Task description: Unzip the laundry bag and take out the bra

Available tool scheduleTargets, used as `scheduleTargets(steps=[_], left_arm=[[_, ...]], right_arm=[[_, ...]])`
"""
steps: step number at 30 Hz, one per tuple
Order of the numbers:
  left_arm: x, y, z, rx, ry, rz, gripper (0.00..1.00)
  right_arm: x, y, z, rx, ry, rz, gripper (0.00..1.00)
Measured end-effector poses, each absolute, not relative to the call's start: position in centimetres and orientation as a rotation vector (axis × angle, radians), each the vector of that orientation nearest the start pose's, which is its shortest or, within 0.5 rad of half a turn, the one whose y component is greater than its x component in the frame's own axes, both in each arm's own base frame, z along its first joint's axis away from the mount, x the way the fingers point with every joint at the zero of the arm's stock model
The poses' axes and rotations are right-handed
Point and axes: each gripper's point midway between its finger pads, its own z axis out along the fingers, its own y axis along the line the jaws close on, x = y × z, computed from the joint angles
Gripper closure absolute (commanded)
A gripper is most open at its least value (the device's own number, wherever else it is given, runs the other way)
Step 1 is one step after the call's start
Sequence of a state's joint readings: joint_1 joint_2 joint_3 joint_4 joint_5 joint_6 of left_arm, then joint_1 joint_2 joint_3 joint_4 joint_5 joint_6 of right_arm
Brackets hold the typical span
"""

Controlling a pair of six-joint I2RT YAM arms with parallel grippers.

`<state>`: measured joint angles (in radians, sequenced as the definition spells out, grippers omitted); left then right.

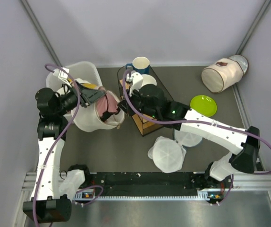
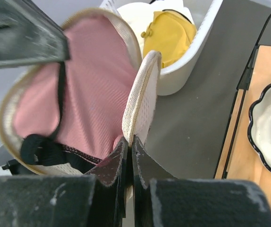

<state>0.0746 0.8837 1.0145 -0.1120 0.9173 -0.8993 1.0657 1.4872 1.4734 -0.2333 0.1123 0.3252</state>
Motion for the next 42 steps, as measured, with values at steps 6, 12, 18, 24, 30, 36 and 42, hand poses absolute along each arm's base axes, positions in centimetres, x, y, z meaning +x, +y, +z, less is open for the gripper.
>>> scheduleTargets(steps=[6,12,18,24,30,36,42], left_arm=[[24.5,-14.6,40.9,0.044,1.661,-1.373,1.00],[24.1,-14.8,42.7,0.059,1.607,-1.418,1.00],[23.6,-14.9,44.4,0.075,1.548,-1.451,1.00],[23.5,-14.7,46.0,0.032,1.481,-1.507,1.00],[24.3,-14.4,45.9,-0.085,1.429,-1.617,1.00],[24.8,-14.2,44.9,-0.148,1.445,-1.602,1.00],[25.1,-13.6,40.1,-0.185,1.544,-1.440,1.00]], right_arm=[[24.0,42.4,31.0,-0.629,1.858,0.857,1.00],[23.9,42.6,30.8,-0.630,1.866,0.870,1.00],[23.7,42.8,30.7,-0.627,1.874,0.886,1.00],[23.7,42.9,30.7,-0.620,1.875,0.898,1.00],[23.3,43.2,30.2,-0.631,1.885,0.920,1.00],[24.9,42.4,30.0,-0.601,1.892,0.904,1.00],[27.4,38.7,31.8,-0.526,1.879,0.838,1.00]])
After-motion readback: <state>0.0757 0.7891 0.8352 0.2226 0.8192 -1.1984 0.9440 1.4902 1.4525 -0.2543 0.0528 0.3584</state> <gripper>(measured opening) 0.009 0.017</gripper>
